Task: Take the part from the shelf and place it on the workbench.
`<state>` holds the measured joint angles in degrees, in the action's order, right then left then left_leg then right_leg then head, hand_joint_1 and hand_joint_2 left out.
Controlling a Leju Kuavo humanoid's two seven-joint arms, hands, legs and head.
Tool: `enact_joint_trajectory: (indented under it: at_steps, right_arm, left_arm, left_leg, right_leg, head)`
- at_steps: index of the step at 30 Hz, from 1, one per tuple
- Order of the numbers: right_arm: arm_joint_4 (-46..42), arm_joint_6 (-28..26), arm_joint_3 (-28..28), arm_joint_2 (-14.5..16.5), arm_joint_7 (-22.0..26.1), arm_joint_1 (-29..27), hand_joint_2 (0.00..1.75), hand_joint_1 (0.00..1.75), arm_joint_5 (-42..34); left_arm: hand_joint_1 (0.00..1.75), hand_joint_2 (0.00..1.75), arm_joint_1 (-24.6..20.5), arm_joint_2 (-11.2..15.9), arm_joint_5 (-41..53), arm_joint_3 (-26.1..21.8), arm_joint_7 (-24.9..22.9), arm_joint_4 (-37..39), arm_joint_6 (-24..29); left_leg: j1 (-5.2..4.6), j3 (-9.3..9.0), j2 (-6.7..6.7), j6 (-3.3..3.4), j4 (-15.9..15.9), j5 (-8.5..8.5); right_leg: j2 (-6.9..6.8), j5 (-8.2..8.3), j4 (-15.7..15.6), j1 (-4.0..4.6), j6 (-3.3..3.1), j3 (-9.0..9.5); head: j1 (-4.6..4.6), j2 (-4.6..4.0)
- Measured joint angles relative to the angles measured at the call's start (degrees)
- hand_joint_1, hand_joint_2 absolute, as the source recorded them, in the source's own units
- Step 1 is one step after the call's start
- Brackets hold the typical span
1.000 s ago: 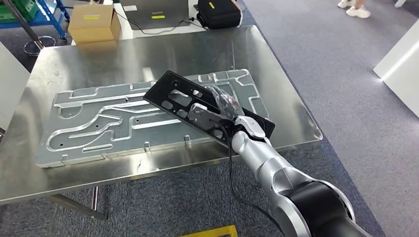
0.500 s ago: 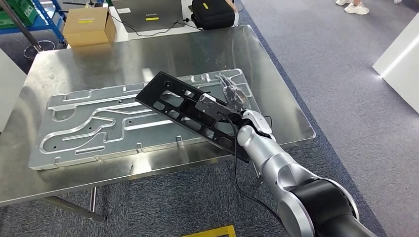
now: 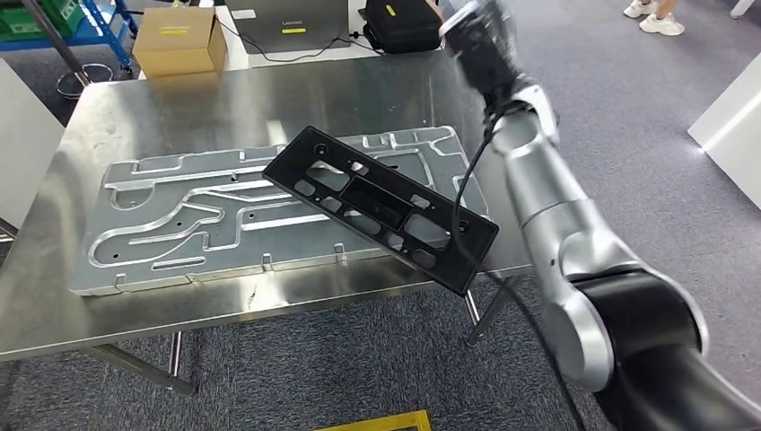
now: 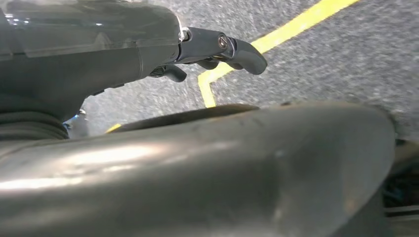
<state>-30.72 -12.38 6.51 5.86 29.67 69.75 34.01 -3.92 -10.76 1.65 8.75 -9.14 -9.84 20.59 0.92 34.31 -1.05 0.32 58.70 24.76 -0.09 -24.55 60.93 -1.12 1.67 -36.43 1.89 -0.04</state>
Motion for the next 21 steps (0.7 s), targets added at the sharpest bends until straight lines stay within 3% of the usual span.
enact_joint_trajectory:
  at_steps: [3,5,6,9,11,12,14,16,19,21]
  right_arm:
    - [-6.37,2.11,0.68,-3.28,-1.56,1.62,0.00,0.00,-10.08]
    - [-10.57,1.07,2.10,-4.65,-2.14,1.91,0.00,0.00,-15.82]
    - [-12.81,0.02,3.31,-5.07,-2.39,1.91,0.00,0.00,-18.36]
    - [-20.60,-3.54,8.21,-5.80,-2.76,-0.11,0.00,0.00,-25.24]
    - [-26.42,-5.69,10.89,-5.93,-2.84,-3.29,0.00,0.00,-28.26]
    - [-29.63,-6.74,12.04,-6.02,-2.89,-5.09,0.00,0.00,-29.40]
    - [-35.83,-8.61,14.11,-6.35,-2.71,-8.58,0.00,0.00,-31.17]
    - [-41.38,-10.44,15.75,-6.79,-1.67,-12.59,0.00,0.00,-33.02]
    - [-47.41,-13.19,17.08,-7.21,0.52,-19.34,0.00,0.00,-34.84]
    - [-50.34,-15.00,17.61,-7.38,2.00,-23.33,0.00,0.00,-35.52]
  left_arm:
    - [0.00,0.00,0.06,0.21,-0.87,-0.06,1.27,0.00,-1.86]
    - [0.00,0.00,0.04,0.49,-1.65,-0.22,1.89,0.00,-2.37]
    - [0.00,0.00,0.02,0.63,-2.11,-0.39,2.14,0.00,-2.25]
    - [0.00,0.00,0.01,0.88,-3.63,-1.36,2.59,0.00,-0.76]
    - [0.00,0.00,0.03,0.90,-4.59,-2.11,2.63,0.00,0.43]
    - [0.00,0.00,0.05,0.90,-5.00,-2.49,2.64,0.00,0.93]
    - [0.00,0.00,0.07,0.93,-5.66,-3.23,2.70,0.00,1.78]
    - [0.00,0.00,0.07,0.94,-6.12,-3.86,2.72,0.00,2.77]
    - [0.00,0.00,0.09,0.88,-6.45,-4.48,2.54,0.00,4.15]
    - [0.00,0.00,0.13,0.79,-6.62,-4.76,2.46,0.00,4.82]
  left_leg:
    - [-0.06,0.18,-0.11,-0.98,-0.27,-0.10]
    - [-0.05,0.62,0.20,-1.53,0.80,0.92]
    - [-0.04,1.48,0.40,-1.69,2.85,2.25]
    - [-0.04,6.08,0.70,-1.75,13.21,6.95]
    - [-0.15,7.14,0.70,-1.49,15.24,6.51]
    - [-0.26,6.13,0.70,-1.17,12.98,4.87]
    - [-0.68,2.43,0.74,-0.18,5.38,1.48]
    - [-1.07,-0.06,0.79,0.49,0.37,0.16]
    - [-1.05,-0.59,0.72,0.83,-0.82,-0.07]
    - [-0.72,-0.98,0.81,1.19,-1.62,-0.54]
  right_leg:
    - [0.16,0.10,-1.74,0.32,-0.91,0.46]
    - [0.24,0.37,-2.09,0.14,-1.67,0.48]
    - [0.26,0.47,-2.26,0.05,-2.05,0.53]
    - [0.40,0.40,-2.32,0.39,-2.74,0.66]
    - [0.49,0.28,-2.29,0.80,-2.95,0.86]
    - [0.50,0.22,-2.29,1.01,-3.04,0.98]
    - [0.47,0.08,-2.27,1.43,-3.09,1.19]
    - [0.39,0.00,-2.28,1.63,-2.85,1.25]
    - [0.19,-0.04,-2.35,1.48,-2.10,1.36]
    - [0.19,-1.58,-0.38,1.36,-1.45,0.61]
  head:
    - [0.03,0.00]
    - [0.04,0.00]
    - [0.05,0.00]
    - [0.09,0.00]
    - [0.09,0.00]
    - [0.09,0.00]
    - [0.07,0.00]
    - [0.05,0.00]
    - [0.05,0.00]
    - [-0.01,0.00]
